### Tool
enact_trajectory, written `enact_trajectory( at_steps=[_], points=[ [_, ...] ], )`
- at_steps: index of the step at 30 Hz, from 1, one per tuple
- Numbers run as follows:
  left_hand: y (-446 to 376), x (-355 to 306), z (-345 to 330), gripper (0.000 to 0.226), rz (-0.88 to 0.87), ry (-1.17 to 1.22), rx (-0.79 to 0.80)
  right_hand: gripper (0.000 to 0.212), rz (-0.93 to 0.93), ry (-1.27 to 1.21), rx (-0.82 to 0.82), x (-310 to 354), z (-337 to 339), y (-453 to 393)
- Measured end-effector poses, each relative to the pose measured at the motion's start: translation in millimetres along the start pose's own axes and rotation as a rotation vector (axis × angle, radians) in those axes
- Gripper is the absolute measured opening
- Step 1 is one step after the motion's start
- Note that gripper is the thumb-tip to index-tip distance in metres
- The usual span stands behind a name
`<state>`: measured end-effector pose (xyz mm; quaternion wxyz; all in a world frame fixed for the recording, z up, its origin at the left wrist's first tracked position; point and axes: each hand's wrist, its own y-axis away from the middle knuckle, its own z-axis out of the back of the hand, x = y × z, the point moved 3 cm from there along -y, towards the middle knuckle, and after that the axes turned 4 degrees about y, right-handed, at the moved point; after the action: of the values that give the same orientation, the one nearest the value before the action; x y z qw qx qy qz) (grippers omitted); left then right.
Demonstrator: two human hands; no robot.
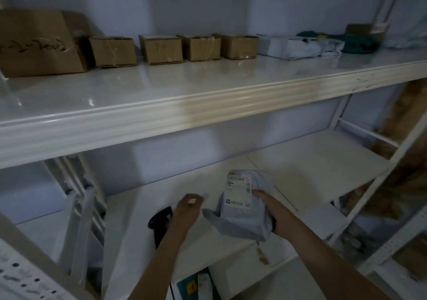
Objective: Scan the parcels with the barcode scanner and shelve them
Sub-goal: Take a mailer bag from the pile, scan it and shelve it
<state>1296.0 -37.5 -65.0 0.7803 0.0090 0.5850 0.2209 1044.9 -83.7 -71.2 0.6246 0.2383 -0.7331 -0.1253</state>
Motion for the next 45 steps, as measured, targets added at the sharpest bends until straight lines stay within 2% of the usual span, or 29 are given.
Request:
enact_trajectory(
  at_steps=[1,3,5,10,11,13,14,16,18,19,22,23,28,31,32,33,36,37,40,43,45],
  points=[
    [10.8,-17.1,-18.7,0.022,0.038,0.086,0.141,0.039,0.011,-0.032,0.012,4.7,6.5,6.9],
    [29.1,-42.2,-52.4,0.038,0.081,0.097,0.387,0.043,0.037,-0.056,0.022,13.1,19.3,22.0],
    [40.3,-52.7,-77.9,0.049,0.074,0.121,0.539,0.050,0.053,-0.065,0.034,18.9,34.5,36.4],
    [49.9,-69.7,-123.3,0.081,0.066,0.221,0.704,0.038,0.102,0.013,-0.047,40.4,77.6,72.7],
    [53.9,-74.9,-132.0,0.083,0.068,0.225,0.714,0.041,0.123,0.001,-0.068,44.9,88.4,77.3],
    [63.4,-85.7,-150.1,0.081,0.067,0.266,0.722,0.057,0.132,-0.018,-0.083,52.4,107.5,84.5],
    [68.8,-92.2,-160.3,0.076,0.045,0.293,0.726,0.059,0.134,-0.044,-0.089,56.4,115.9,87.3],
    [82.7,-111.1,-182.2,0.061,-0.028,0.312,0.711,0.048,0.188,-0.116,-0.139,67.8,137.6,92.8],
    [91.7,-134.2,-207.3,0.055,-0.120,0.276,0.647,0.052,0.234,-0.124,-0.199,79.6,162.9,97.6],
    [96.3,-149.0,-221.9,0.059,-0.185,0.215,0.608,0.056,0.258,-0.125,-0.210,87.0,177.4,99.7],
    [118.8,-200.5,-274.5,0.086,-0.355,0.008,0.554,0.035,0.285,-0.101,-0.205,117.2,226.7,118.7],
    [124.9,-218.2,-293.1,0.089,-0.388,-0.055,0.527,0.037,0.262,-0.079,-0.225,127.6,245.8,126.1],
    [154.4,-307.1,-375.3,0.078,-0.602,-0.182,0.492,0.052,0.279,0.087,-0.347,191.8,343.8,153.4],
    [167.9,-360.3,-416.6,0.070,-0.670,-0.101,0.496,0.041,0.345,0.202,-0.426,236.0,393.3,179.9],
    [169.7,-376.2,-427.3,0.069,-0.682,-0.079,0.487,0.045,0.351,0.234,-0.453,248.4,408.0,182.8],
    [169.5,-390.9,-437.7,0.069,-0.689,-0.066,0.472,0.060,0.363,0.259,-0.479,260.8,417.4,185.1],
    [168.2,-431.4,-463.4,0.068,-0.726,-0.021,0.421,0.090,0.493,0.291,-0.488,291.7,443.4,192.4],
    [166.5,-444.6,-471.3,0.068,-0.751,0.012,0.407,0.091,0.543,0.278,-0.490,302.4,449.0,197.5],
    [158.6,-481.3,-493.5,0.069,-0.834,0.084,0.330,0.074,0.788,0.322,-0.541,335.8,470.5,204.6],
    [144.5,-516.7,-518.9,0.070,-0.892,0.125,0.269,0.071,0.969,0.537,-0.507,365.6,476.8,205.3],
    [131.0,-540.7,-536.2,0.071,-0.928,0.139,0.259,0.074,0.998,0.710,-0.477,387.9,485.5,194.4]
  ],
)
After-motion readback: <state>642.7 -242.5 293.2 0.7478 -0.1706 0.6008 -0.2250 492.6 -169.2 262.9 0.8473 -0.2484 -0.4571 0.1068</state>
